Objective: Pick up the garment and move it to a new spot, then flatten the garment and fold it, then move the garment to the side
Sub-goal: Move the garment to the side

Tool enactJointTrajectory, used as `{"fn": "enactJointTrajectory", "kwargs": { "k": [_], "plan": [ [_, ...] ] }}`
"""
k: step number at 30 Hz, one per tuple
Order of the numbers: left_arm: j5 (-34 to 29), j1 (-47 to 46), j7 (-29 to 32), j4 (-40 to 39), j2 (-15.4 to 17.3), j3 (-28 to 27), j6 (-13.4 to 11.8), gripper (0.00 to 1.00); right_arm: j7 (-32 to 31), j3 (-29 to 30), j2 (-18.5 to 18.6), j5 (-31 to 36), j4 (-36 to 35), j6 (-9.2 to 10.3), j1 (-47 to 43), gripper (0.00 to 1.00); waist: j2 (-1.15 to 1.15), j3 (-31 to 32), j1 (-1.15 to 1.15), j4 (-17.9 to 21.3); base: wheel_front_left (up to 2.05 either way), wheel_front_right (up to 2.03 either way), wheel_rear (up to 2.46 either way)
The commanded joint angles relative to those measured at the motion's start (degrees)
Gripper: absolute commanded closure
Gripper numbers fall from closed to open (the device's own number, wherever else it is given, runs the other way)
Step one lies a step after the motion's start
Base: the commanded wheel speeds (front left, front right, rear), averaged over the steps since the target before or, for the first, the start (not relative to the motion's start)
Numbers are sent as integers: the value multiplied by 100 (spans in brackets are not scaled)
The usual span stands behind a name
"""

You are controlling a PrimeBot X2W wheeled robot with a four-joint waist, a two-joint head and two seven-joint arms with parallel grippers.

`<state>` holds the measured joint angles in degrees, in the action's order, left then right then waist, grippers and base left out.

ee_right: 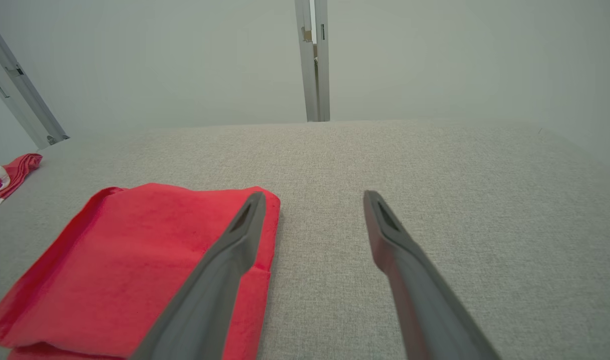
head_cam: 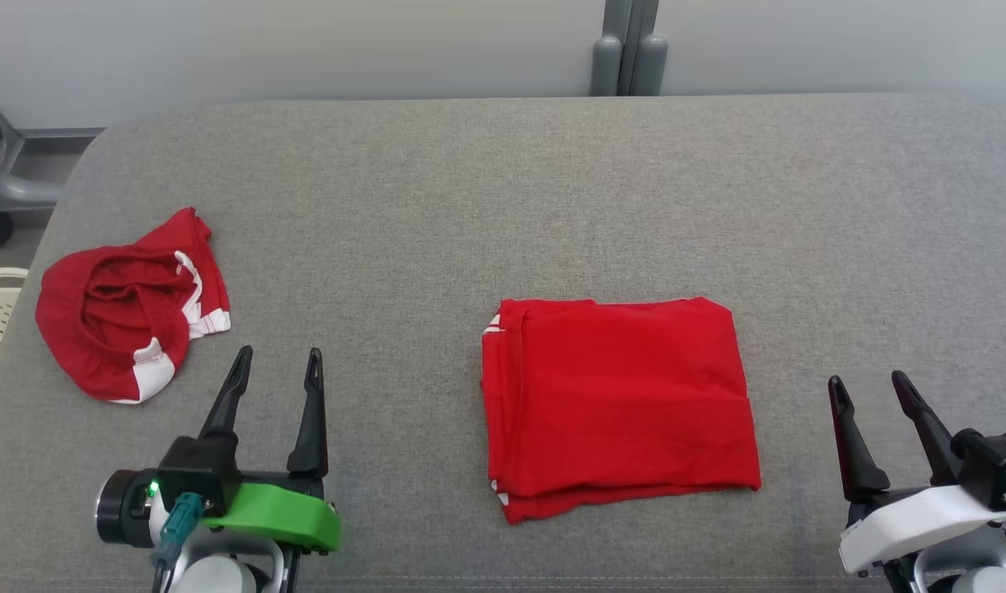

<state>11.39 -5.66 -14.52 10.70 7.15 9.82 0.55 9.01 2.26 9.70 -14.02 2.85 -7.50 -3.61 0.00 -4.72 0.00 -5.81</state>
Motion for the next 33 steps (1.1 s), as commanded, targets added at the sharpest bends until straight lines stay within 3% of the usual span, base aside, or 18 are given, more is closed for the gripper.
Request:
{"fn": "enactJointTrajectory", "kwargs": {
  "k": [1,7,16,25,27,28,33],
  "plan": [
    [25,-50,5,-5,23,22,-1,0,-43,-25,40,-51,30,3,-10,0,0,-37,0,-83,0,0,0],
    [30,-206,-17,0,-42,120,19,0,-186,-280,180,-182,468,3,241,0,0,-182,0,-450,0,0,0],
    [89,-349,-56,111,-192,293,56,0,-135,-653,408,-489,1737,3,797,0,0,-382,0,-1004,0,0,0],
    [113,-456,-65,170,-244,343,67,0,-285,-1046,536,-729,2555,3,1299,0,0,-528,0,-1181,0,0,0],
    [109,-458,-66,135,-254,327,54,0,-298,-1116,567,-788,2661,3,1361,89,0,-552,0,-1157,0,0,0],
    [104,-455,-66,109,-262,324,45,0,-265,-1142,583,-809,2684,3,1398,100,0,-566,0,-1128,0,0,0],
    [47,-483,-64,-52,-254,286,63,0,-59,-1159,724,-660,2643,9,1517,100,0,-667,0,-826,0,0,0]
  ]
}}
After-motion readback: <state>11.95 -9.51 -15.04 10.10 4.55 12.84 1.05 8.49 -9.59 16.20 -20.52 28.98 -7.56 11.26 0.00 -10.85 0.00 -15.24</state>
